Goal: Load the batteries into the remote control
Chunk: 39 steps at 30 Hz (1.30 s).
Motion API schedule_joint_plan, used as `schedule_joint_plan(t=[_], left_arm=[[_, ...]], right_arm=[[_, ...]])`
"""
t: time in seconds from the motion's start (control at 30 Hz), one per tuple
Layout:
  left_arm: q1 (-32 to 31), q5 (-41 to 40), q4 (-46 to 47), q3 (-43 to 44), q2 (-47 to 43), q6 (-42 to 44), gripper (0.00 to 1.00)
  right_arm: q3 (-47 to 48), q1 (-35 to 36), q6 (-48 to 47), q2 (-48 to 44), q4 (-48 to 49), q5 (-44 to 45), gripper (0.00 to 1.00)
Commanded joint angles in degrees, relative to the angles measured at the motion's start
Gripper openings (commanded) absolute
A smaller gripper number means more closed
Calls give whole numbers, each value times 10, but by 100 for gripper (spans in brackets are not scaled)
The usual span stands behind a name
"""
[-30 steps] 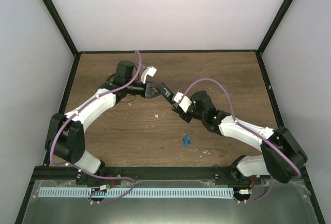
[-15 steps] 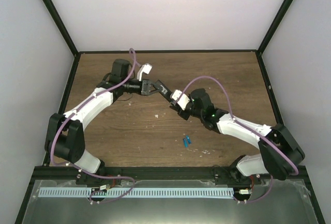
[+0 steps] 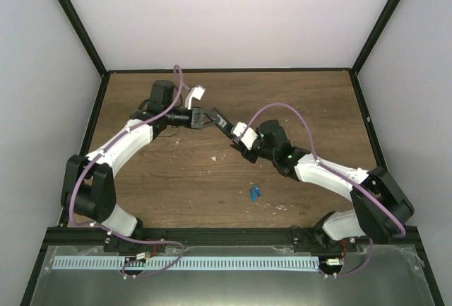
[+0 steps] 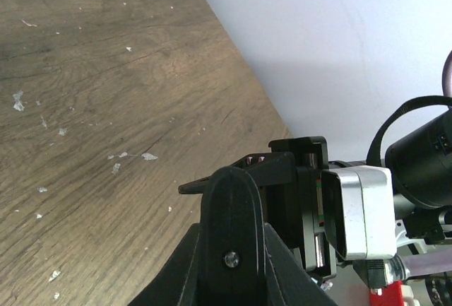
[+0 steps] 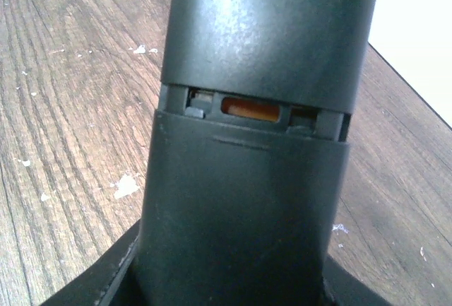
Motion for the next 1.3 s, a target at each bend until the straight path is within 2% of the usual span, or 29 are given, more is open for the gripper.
schedule_joint_plan(t=[0.0,0.3,0.43,0.77,0.8,0.93,1.07,1.27], left_arm=[[34,-31,68,36,-14,-15,0],[41,-27,67,40,-17,-19,0],[41,-23,66,40,-16,-19,0],[42,-34,55,36,-16,-9,0],[43,-37,52,36,-17,-8,0],[56,-46,48,31,-18,-8,0],[82,-50,64,12,-28,-28,0],[111,-68,60,0,-41,-28,0]], right_arm=[[-9,2,-29,13,-89,4,37],[-7,2,-30,15,-91,7,38],[-8,2,-30,10,-87,11,33],[-12,2,-29,2,-82,27,31],[-13,2,-28,2,-81,29,32],[-12,2,-24,4,-82,27,45],[0,2,-17,8,-99,16,49],[73,6,62,37,-193,-96,55]])
